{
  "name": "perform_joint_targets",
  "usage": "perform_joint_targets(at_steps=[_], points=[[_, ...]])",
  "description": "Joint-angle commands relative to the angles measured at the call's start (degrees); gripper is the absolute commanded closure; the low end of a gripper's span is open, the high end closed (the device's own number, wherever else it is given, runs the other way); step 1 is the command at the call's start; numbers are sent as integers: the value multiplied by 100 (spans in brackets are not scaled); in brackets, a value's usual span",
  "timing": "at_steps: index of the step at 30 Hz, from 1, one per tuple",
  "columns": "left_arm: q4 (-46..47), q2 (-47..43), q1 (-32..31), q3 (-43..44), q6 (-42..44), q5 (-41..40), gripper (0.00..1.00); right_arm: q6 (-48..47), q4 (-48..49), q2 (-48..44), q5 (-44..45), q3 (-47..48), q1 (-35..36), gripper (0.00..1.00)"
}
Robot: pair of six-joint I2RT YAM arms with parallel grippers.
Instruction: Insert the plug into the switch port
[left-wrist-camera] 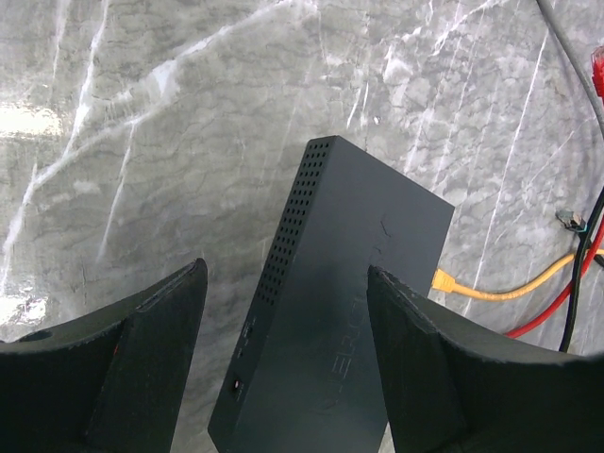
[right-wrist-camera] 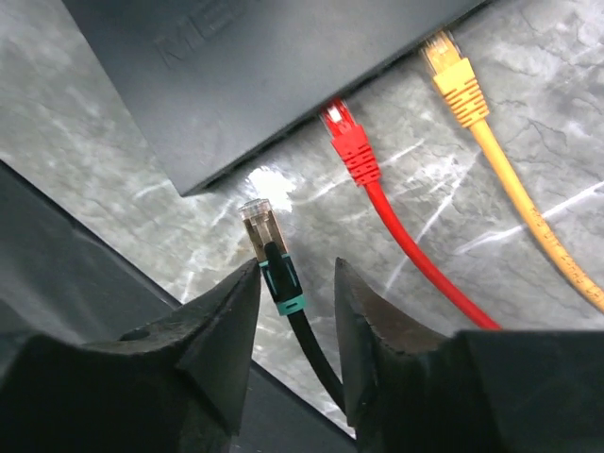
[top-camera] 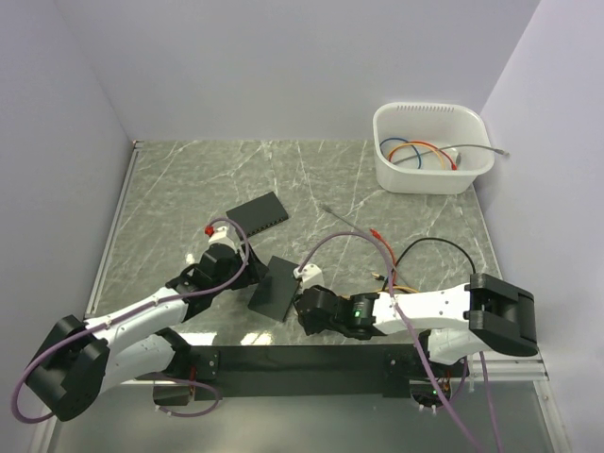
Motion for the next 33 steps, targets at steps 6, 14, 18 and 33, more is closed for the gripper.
perform_joint_targets(at_steps=[6, 14, 18, 33], points=[[113, 17, -44, 238, -11, -138, 26, 437, 101, -85, 144, -103, 45, 47], [95, -27, -44, 203, -29, -147, 26, 648, 22, -84, 249, -173, 54, 45], [60, -106, -53, 168, -37, -173, 26, 718, 153, -628, 329, -419, 54, 58], [315, -247, -711, 316, -134, -24, 27, 367, 549, -876, 12, -517, 107, 100]])
